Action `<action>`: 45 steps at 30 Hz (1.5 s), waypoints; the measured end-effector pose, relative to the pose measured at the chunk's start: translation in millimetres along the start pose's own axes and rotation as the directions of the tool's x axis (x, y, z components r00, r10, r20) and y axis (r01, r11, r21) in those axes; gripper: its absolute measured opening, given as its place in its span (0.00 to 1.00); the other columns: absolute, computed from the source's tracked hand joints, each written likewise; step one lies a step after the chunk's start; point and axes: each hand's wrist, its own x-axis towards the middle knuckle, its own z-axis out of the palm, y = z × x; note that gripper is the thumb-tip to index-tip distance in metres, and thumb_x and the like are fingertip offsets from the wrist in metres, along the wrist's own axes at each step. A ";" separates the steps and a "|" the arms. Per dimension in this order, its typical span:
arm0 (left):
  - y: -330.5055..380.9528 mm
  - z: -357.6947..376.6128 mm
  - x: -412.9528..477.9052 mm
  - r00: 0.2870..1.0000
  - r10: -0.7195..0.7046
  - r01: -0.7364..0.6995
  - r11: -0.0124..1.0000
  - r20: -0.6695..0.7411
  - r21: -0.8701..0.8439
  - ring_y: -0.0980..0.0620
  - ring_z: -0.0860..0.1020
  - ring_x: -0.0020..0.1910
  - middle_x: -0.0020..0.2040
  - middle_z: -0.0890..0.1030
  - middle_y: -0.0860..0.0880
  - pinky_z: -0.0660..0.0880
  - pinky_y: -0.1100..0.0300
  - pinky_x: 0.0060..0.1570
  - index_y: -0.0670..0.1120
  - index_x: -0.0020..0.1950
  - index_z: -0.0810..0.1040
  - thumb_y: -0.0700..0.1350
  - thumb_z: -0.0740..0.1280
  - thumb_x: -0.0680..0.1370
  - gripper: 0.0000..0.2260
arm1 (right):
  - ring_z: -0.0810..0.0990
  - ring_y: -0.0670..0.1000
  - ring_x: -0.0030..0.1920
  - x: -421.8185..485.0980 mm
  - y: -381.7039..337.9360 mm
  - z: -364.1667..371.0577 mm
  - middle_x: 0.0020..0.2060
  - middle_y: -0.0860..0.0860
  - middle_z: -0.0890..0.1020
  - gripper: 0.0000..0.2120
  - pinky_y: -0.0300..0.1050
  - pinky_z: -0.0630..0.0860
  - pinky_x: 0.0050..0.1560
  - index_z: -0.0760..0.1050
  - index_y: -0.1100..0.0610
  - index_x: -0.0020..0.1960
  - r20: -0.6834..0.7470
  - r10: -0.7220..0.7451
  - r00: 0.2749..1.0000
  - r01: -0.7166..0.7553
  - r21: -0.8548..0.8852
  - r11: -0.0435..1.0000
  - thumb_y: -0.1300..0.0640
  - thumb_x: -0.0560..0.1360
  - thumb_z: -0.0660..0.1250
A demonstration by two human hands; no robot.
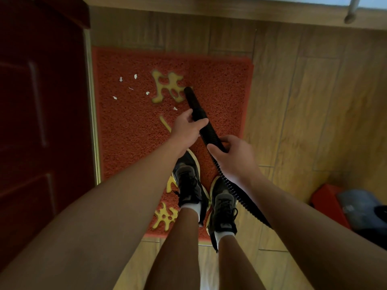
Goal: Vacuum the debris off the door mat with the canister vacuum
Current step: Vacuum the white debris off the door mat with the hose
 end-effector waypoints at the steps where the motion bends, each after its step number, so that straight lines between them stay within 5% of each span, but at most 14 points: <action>1: 1.4 -0.1 0.7 1.000 -0.004 0.004 1.000 -0.002 -0.010 0.49 0.81 0.58 0.59 0.82 0.48 0.80 0.50 0.60 0.46 0.64 0.79 0.41 0.69 0.81 0.12 | 0.78 0.47 0.27 0.5 -0.7 -0.3 0.34 0.47 0.82 0.14 0.42 0.71 0.23 0.79 0.51 0.59 -0.003 -0.003 1.000 0.003 -0.001 1.000 0.44 0.78 0.68; 7: 9.9 0.0 3.5 0.999 -0.034 0.034 0.999 -0.017 -0.043 0.46 0.81 0.61 0.67 0.79 0.43 0.81 0.49 0.60 0.41 0.76 0.71 0.43 0.71 0.79 0.25 | 0.79 0.46 0.29 2.5 -7.1 -5.8 0.34 0.46 0.82 0.14 0.44 0.74 0.26 0.80 0.51 0.59 -0.012 -0.021 1.000 0.021 0.021 1.000 0.44 0.78 0.68; 12: 16.9 -0.5 4.9 0.999 -0.034 0.034 0.998 -0.004 -0.056 0.45 0.81 0.60 0.64 0.80 0.43 0.80 0.49 0.61 0.42 0.72 0.74 0.41 0.69 0.81 0.19 | 0.77 0.44 0.26 5.5 -11.2 -9.3 0.33 0.46 0.82 0.13 0.39 0.71 0.22 0.80 0.50 0.58 -0.015 -0.025 1.000 0.026 0.026 0.999 0.44 0.78 0.68; 17: 17.5 2.9 -1.2 0.999 -0.039 0.039 0.998 -0.002 -0.045 0.44 0.81 0.61 0.65 0.80 0.43 0.79 0.47 0.62 0.43 0.73 0.73 0.41 0.70 0.81 0.21 | 0.81 0.48 0.30 2.2 -8.7 -11.3 0.35 0.47 0.83 0.14 0.47 0.76 0.28 0.80 0.50 0.59 -0.003 -0.021 1.000 0.021 0.041 0.999 0.44 0.78 0.69; 25: 8.8 7.7 -13.3 0.998 -0.054 0.056 0.997 0.030 -0.059 0.46 0.81 0.58 0.56 0.82 0.49 0.79 0.47 0.62 0.52 0.55 0.78 0.40 0.69 0.81 0.07 | 0.80 0.47 0.29 -10.0 -0.9 -15.1 0.34 0.47 0.82 0.14 0.44 0.73 0.26 0.79 0.50 0.60 0.011 0.003 1.000 -0.004 0.032 0.999 0.45 0.77 0.70; 35: 12.2 0.2 -12.5 0.998 -0.058 0.059 0.995 0.010 -0.078 0.47 0.81 0.57 0.55 0.82 0.50 0.79 0.45 0.62 0.57 0.50 0.77 0.39 0.69 0.81 0.11 | 0.78 0.48 0.27 -5.8 -7.2 -12.1 0.33 0.49 0.82 0.14 0.46 0.73 0.25 0.80 0.50 0.58 0.045 -0.006 0.999 0.005 0.024 1.000 0.44 0.77 0.69; 39: 10.7 -7.2 -13.7 0.998 -0.066 0.064 0.994 -0.013 -0.083 0.46 0.81 0.59 0.58 0.82 0.48 0.79 0.45 0.62 0.50 0.59 0.79 0.41 0.70 0.81 0.08 | 0.78 0.47 0.26 -4.7 -11.3 -8.7 0.32 0.49 0.82 0.14 0.44 0.72 0.25 0.80 0.50 0.59 0.059 -0.012 0.998 0.011 0.021 1.000 0.44 0.77 0.69; 42: 7.3 -11.3 -14.6 0.996 -0.080 0.077 0.994 -0.047 -0.077 0.44 0.81 0.61 0.66 0.80 0.44 0.80 0.44 0.62 0.43 0.73 0.74 0.43 0.71 0.80 0.21 | 0.78 0.48 0.27 -3.0 -13.7 -5.0 0.32 0.48 0.82 0.14 0.43 0.71 0.24 0.80 0.50 0.58 0.060 -0.033 0.998 0.035 -0.027 0.999 0.44 0.77 0.69; 45: 6.0 -14.5 -18.4 0.994 -0.088 0.080 0.991 -0.067 -0.103 0.44 0.80 0.62 0.67 0.79 0.44 0.79 0.45 0.63 0.43 0.74 0.73 0.42 0.70 0.81 0.21 | 0.78 0.46 0.26 -2.0 -15.8 -1.8 0.33 0.47 0.82 0.15 0.41 0.71 0.24 0.81 0.50 0.58 0.060 -0.040 0.997 0.044 -0.062 0.997 0.44 0.77 0.69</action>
